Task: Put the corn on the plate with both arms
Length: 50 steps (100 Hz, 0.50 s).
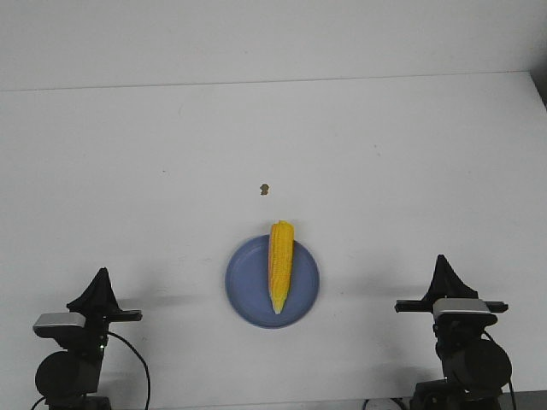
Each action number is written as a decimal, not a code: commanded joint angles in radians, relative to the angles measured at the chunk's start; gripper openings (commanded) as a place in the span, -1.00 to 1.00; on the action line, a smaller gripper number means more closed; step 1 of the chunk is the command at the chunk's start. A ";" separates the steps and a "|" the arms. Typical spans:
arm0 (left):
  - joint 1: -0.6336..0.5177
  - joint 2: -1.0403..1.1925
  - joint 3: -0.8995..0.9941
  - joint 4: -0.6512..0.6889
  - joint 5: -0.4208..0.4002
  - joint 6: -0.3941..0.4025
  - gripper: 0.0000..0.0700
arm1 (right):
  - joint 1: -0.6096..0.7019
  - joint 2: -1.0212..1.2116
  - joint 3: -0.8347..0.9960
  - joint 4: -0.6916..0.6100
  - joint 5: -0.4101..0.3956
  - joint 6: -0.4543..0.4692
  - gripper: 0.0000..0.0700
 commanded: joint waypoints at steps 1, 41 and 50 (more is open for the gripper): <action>0.000 -0.001 -0.019 0.011 -0.001 0.009 -0.96 | -0.007 -0.001 -0.021 0.053 -0.009 -0.011 -0.97; 0.000 -0.001 -0.019 0.011 0.000 0.009 -0.96 | -0.034 -0.001 -0.199 0.282 -0.010 0.051 -0.97; 0.000 -0.001 -0.019 0.011 0.000 0.009 -0.96 | -0.034 -0.001 -0.213 0.294 -0.010 0.055 -0.97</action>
